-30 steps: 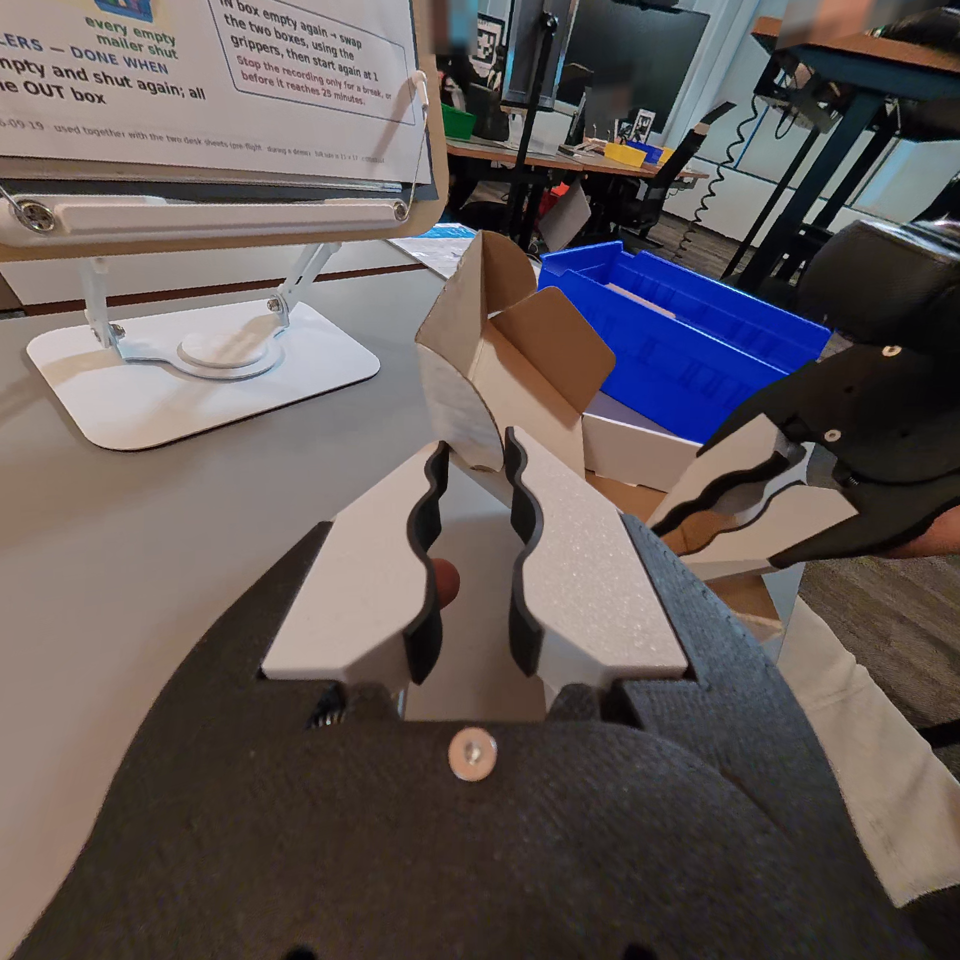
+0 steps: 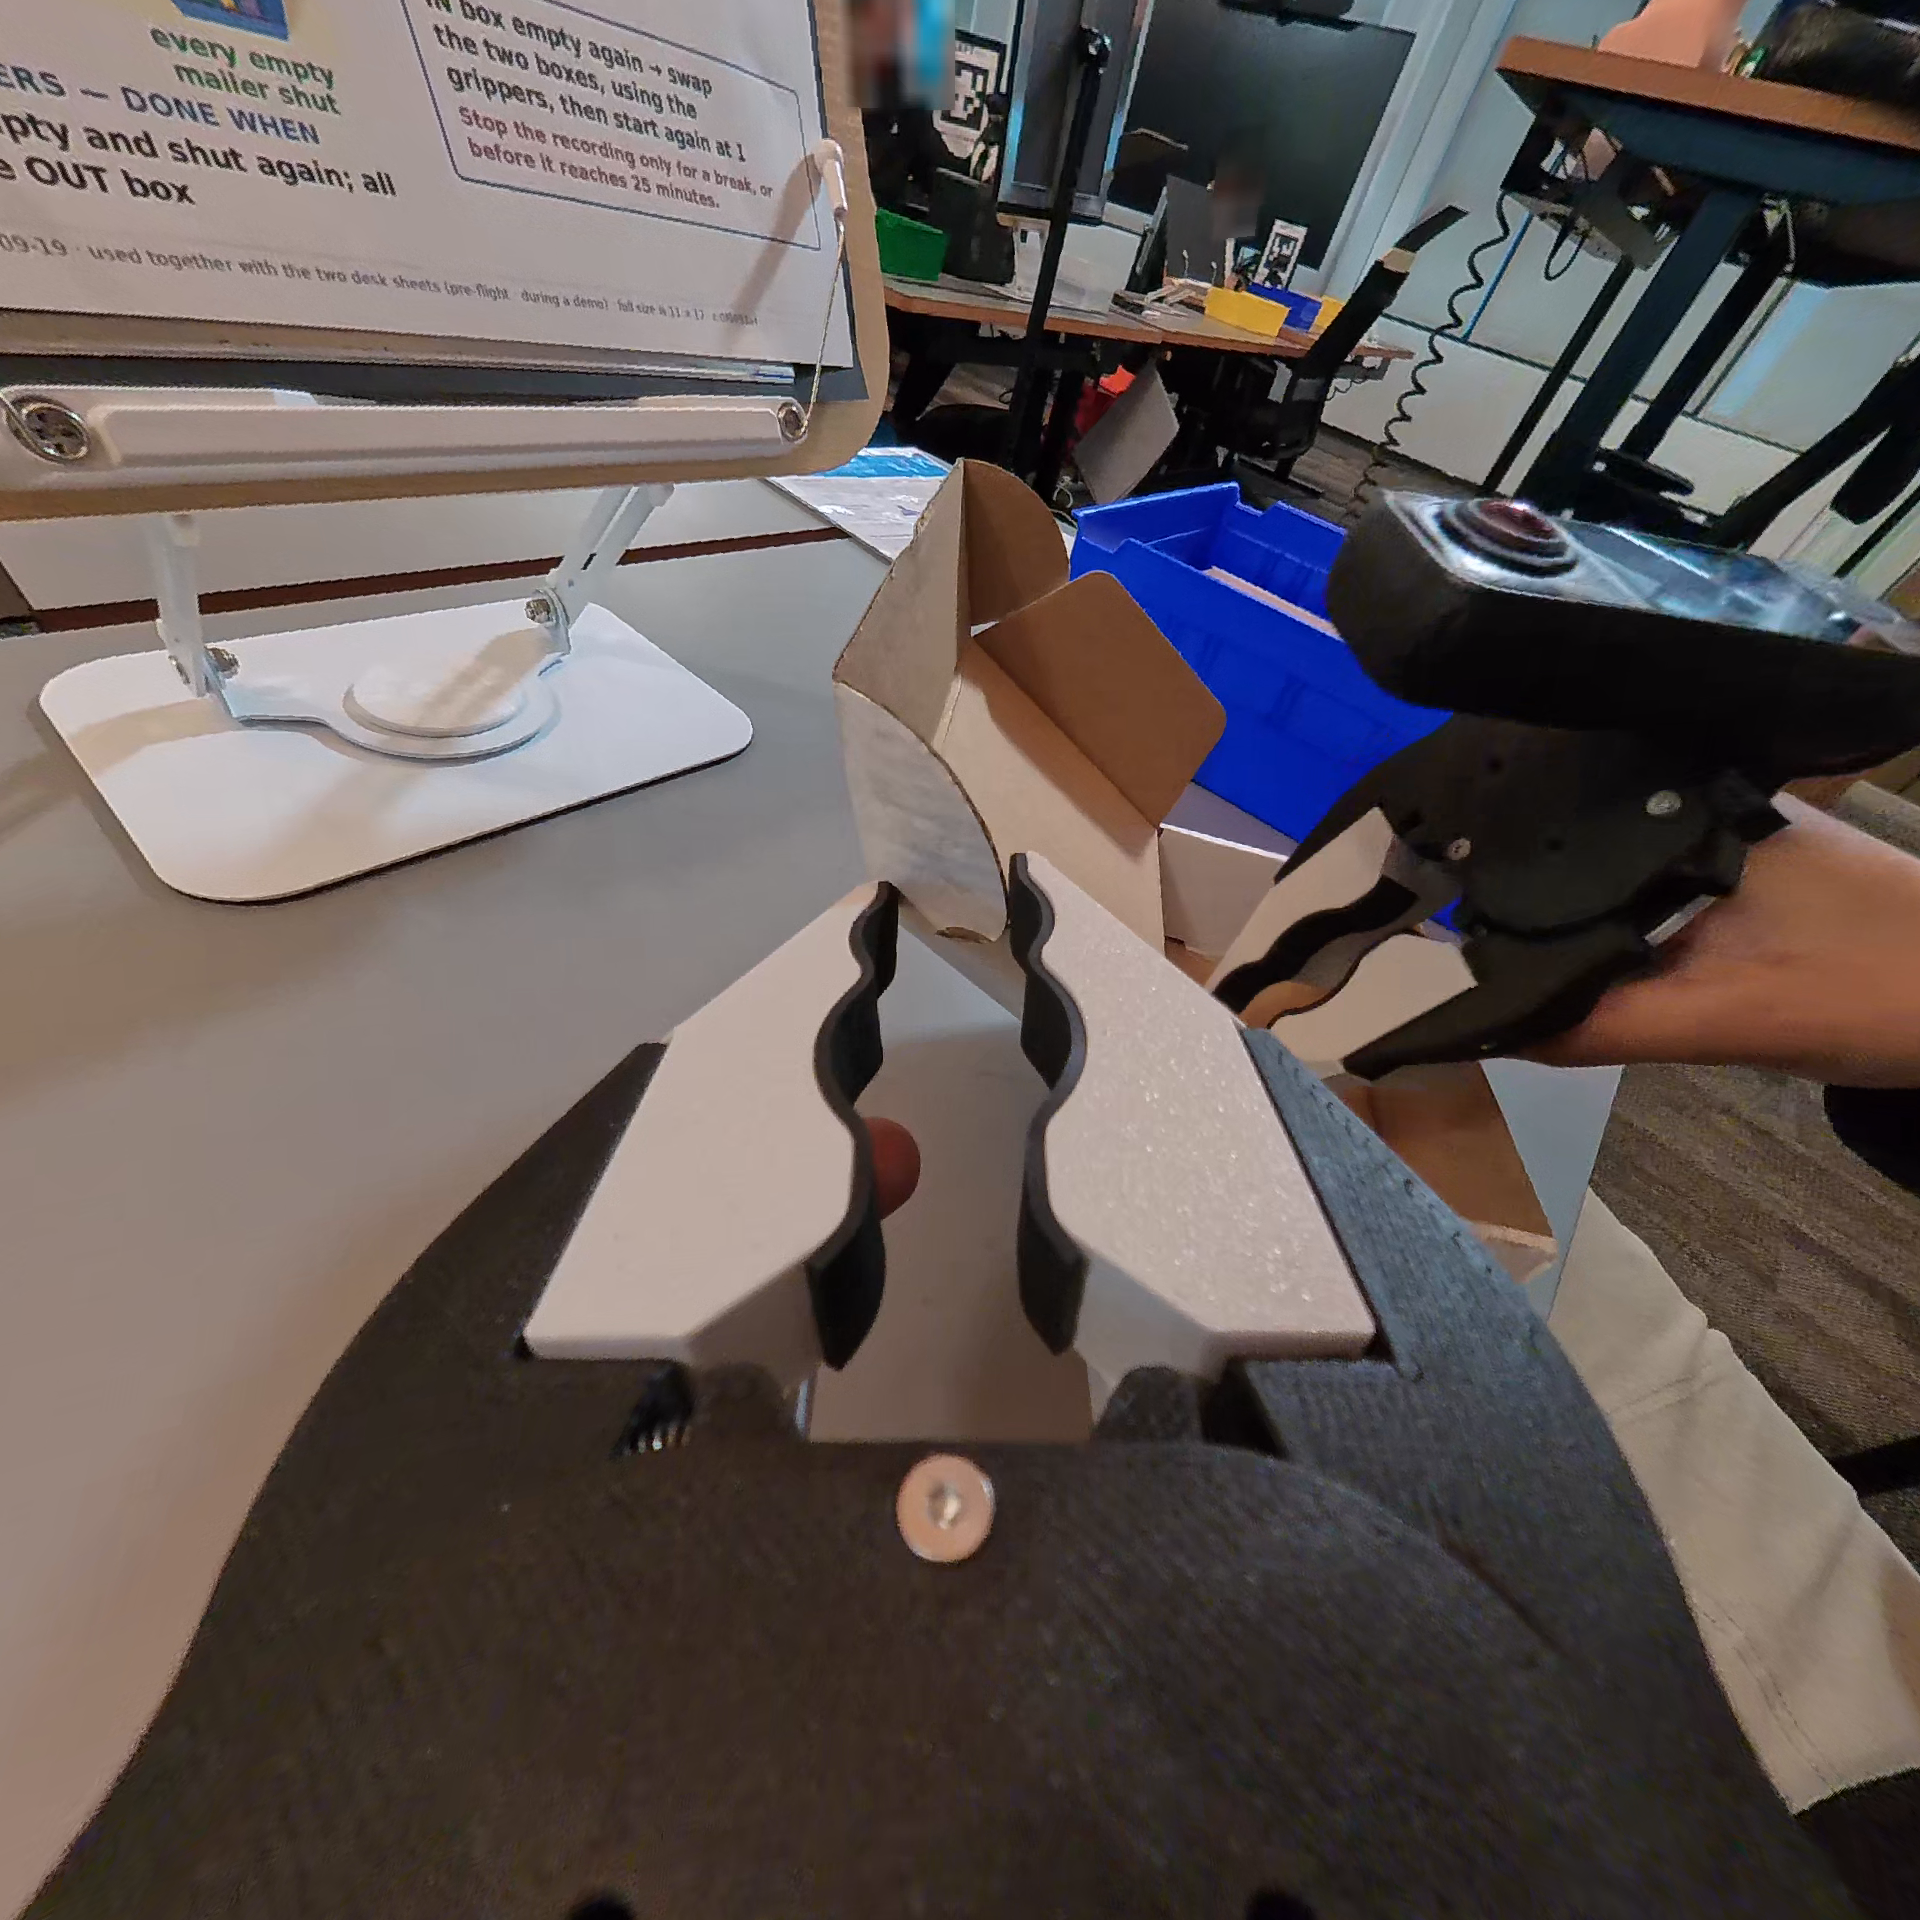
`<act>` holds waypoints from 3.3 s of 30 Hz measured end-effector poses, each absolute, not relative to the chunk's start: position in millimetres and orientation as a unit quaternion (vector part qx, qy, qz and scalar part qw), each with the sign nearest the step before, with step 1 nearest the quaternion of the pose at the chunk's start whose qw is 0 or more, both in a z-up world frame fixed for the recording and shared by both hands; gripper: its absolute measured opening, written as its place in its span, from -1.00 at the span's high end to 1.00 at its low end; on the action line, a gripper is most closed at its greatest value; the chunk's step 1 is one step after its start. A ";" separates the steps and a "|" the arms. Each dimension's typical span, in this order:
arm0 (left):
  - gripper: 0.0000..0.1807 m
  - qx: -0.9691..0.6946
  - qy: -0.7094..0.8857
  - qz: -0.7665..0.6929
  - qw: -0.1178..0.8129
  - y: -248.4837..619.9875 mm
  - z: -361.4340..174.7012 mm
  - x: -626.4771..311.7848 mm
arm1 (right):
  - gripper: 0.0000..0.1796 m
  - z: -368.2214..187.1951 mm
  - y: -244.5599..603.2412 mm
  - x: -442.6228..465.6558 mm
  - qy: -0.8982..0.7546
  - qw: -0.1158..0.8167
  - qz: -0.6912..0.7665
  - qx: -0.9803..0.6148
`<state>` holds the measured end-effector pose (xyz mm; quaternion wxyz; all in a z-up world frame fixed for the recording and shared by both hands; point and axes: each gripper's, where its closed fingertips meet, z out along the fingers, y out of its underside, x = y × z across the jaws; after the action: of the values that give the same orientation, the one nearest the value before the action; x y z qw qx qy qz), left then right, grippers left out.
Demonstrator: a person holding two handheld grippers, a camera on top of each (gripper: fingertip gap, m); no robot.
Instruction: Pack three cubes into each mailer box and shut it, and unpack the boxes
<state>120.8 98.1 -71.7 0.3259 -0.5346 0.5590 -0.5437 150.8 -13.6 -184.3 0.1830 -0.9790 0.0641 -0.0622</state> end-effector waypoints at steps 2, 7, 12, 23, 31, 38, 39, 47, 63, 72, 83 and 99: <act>0.78 -0.536 0.558 -0.544 0.324 98.8 -72.0 121.0 | 0.78 -167.2 -9.3 151.0 0.065 0.225 -0.057 -0.970; 0.79 -0.537 0.554 -0.548 0.324 101.6 -69.6 119.5 | 0.79 -74.7 -26.9 176.2 0.099 0.354 -0.074 -0.927; 0.79 -0.537 0.551 -0.552 0.323 101.8 -67.9 119.1 | 0.79 -14.4 -123.8 255.9 0.212 0.395 -0.178 -0.876; 0.79 -0.535 0.553 -0.554 0.319 93.8 -70.6 120.1 | 0.78 -127.1 -292.0 380.5 0.386 0.215 -0.289 -0.849; 0.79 -0.535 0.552 -0.554 0.319 97.2 -70.8 116.1 | 0.78 -172.8 -310.5 389.9 0.401 0.131 -0.291 -0.859; 0.79 -0.529 0.551 -0.560 0.319 97.3 -66.7 112.8 | 0.56 -140.7 -302.6 385.8 0.419 0.188 -0.277 -0.844; 0.78 -0.528 0.551 -0.562 0.319 96.9 -66.1 112.7 | 0.53 -126.2 -296.0 383.8 0.411 0.204 -0.284 -0.842; 0.77 -0.530 0.552 -0.559 0.319 94.3 -66.0 107.0 | 0.58 -73.7 -136.8 260.9 0.196 0.384 -0.146 -0.890; 0.74 -0.537 0.521 -0.601 0.282 81.6 -68.2 91.2 | 0.21 -123.8 -72.2 197.8 0.173 0.486 -0.139 -0.845; 0.73 -0.529 0.506 -0.620 0.282 81.8 -51.2 89.7 | -0.15 -153.3 -72.3 131.9 0.173 0.408 -0.058 -0.895; 0.71 -0.531 0.472 -0.654 0.260 97.5 -47.8 84.3 | -0.15 -150.6 -72.9 98.9 0.208 0.433 -0.048 -0.876; 0.50 -0.544 0.522 -0.642 0.141 92.9 -51.1 63.3 | -0.15 -138.8 -75.1 113.4 0.191 0.451 -0.127 -0.863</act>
<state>63.3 92.9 -51.1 0.1407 -0.5436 0.5221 -0.6419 113.4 -75.1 -138.8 0.4508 -0.8627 0.1912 -0.1268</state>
